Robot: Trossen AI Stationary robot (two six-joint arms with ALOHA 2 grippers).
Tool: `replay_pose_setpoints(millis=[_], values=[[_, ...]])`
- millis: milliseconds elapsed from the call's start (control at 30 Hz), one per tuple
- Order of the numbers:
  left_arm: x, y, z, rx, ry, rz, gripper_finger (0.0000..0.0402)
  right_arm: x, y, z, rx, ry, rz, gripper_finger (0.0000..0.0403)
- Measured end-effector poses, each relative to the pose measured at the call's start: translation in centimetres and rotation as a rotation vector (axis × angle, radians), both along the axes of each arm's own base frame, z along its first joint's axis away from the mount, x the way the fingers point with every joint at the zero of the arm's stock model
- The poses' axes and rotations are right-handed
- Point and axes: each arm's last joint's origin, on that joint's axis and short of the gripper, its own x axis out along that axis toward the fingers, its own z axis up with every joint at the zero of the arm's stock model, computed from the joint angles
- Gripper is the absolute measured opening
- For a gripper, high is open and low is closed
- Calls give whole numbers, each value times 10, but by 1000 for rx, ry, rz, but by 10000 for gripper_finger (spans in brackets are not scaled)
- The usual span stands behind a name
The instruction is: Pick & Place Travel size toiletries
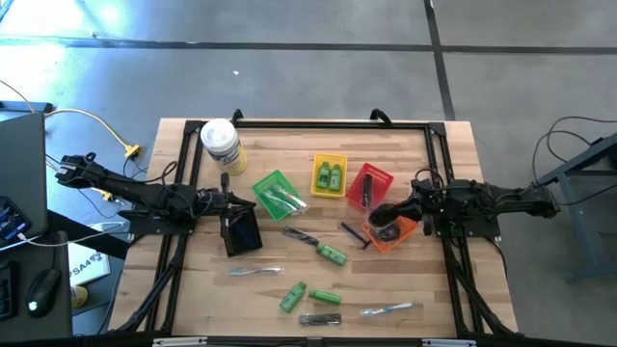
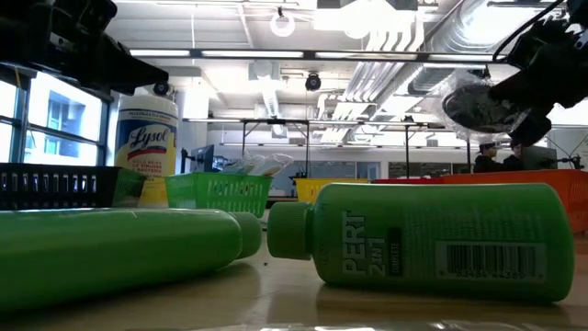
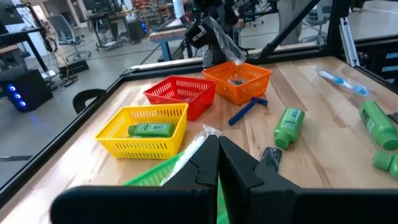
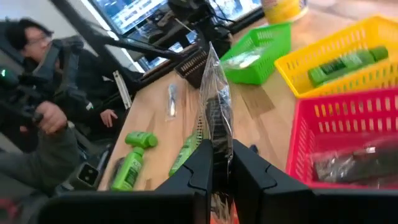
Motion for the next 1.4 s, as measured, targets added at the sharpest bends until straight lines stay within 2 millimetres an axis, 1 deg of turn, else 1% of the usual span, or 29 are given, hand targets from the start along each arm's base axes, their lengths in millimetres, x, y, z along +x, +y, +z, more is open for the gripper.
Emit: replay_pose_setpoints(millis=[133,233,300,367,467,567,700,800,933,1033,1167,1400], values=[[0,0,-1,2,10,0,3,1,-1,-5,146,72,-59,28],[0,0,-1,2,9,0,3,2,0,-7,223,115,-76,28],[0,0,-1,2,9,0,3,0,0,-7,259,179,-96,28],[0,0,-1,2,9,0,3,-2,-1,-1,280,238,-117,28],[0,0,-1,3,15,0,3,-5,-2,14,270,315,-160,28],[0,0,-2,4,16,0,3,-4,-2,23,268,408,-195,28],[0,0,-2,4,17,0,3,6,0,14,309,571,-190,28],[0,0,-2,4,17,0,3,15,1,8,302,649,-206,28],[0,0,-2,4,20,0,3,24,2,4,309,684,-192,31],[0,0,-3,6,27,0,3,26,3,2,311,714,-179,33],[0,0,-3,7,32,0,3,27,3,0,316,730,-163,58],[0,0,-3,4,32,0,3,31,4,3,335,686,-139,141]])
